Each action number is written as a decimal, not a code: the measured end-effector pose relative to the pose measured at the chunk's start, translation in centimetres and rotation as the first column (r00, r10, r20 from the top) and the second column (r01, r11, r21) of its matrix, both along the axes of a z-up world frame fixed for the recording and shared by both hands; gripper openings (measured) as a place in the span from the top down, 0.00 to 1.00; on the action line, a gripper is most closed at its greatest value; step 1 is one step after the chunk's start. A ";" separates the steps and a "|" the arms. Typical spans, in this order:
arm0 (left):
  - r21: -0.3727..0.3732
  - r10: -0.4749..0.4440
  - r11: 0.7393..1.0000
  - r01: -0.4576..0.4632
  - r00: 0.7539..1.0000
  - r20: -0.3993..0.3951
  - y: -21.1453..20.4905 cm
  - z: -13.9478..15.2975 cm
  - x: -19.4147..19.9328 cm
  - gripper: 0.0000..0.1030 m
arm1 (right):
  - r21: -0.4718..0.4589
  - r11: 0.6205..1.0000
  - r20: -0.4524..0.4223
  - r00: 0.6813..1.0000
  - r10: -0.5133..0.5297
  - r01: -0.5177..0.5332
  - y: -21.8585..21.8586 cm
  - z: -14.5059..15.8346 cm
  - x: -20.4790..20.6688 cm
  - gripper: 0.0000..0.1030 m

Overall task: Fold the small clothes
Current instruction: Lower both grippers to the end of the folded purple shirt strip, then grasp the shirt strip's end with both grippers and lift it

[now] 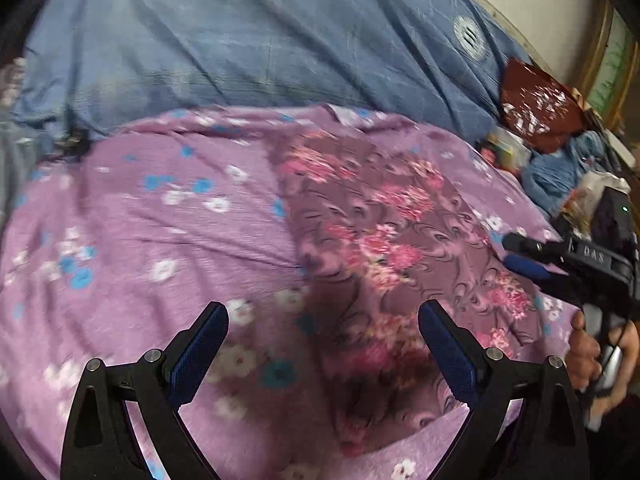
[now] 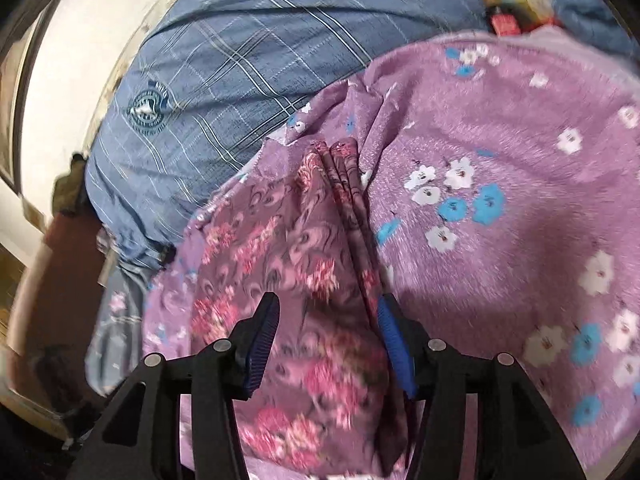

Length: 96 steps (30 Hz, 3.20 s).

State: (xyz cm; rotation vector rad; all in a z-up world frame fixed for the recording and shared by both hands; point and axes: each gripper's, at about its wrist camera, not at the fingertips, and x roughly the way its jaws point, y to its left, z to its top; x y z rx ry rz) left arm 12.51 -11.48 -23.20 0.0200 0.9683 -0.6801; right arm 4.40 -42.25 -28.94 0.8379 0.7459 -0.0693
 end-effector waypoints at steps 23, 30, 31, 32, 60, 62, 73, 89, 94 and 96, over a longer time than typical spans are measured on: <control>0.033 0.097 0.994 -0.102 0.985 0.146 -0.8 -0.3 -1.1 0.07 | -0.627 0.779 -0.025 1.000 0.006 -0.020 9.3 3.4 1.1 0.53; 0.056 0.079 0.994 -0.091 0.979 0.190 -1.0 2.4 -4.4 0.07 | -0.657 0.754 0.007 1.000 -0.005 0.009 9.7 4.0 0.5 0.54; 0.058 0.077 0.994 -0.089 0.978 0.195 -1.0 2.6 -4.5 0.07 | -0.660 0.751 0.010 1.000 -0.008 0.012 9.7 4.0 0.4 0.54; 0.058 0.075 0.994 -0.088 0.978 0.197 -1.0 2.7 -4.6 0.06 | -0.664 0.748 0.011 1.000 -0.010 0.014 9.7 4.0 0.4 0.54; 0.067 0.074 0.994 -0.084 0.988 0.139 -2.4 -1.4 -0.7 0.06 | -0.695 0.716 -0.073 0.997 0.010 -0.058 10.5 2.7 2.4 0.75; 0.102 0.059 0.992 -0.071 0.992 0.110 -3.0 -2.5 -0.1 0.06 | -0.664 0.733 -0.175 0.984 0.035 -0.145 10.5 1.1 3.6 0.75; 0.010 0.082 0.997 -0.082 0.994 0.070 -2.2 -3.8 4.1 0.07 | -0.457 0.889 -0.086 0.996 -0.004 -0.036 5.1 1.9 2.5 0.48; -0.199 -0.135 0.974 0.106 0.981 -0.138 -3.0 -7.5 9.0 0.20 | -0.016 0.996 -0.077 0.993 0.089 -0.091 -0.7 -1.8 5.7 0.47; -0.222 -0.147 0.969 0.110 0.976 -0.158 -3.3 -8.2 10.2 0.29 | 0.037 0.992 -0.086 0.989 0.123 -0.120 -0.7 -2.7 6.7 0.47; -0.238 -0.151 0.965 0.109 0.975 -0.163 -3.4 -8.3 10.5 0.30 | 0.052 0.988 -0.077 0.986 0.150 -0.147 -0.3 -2.7 6.7 0.52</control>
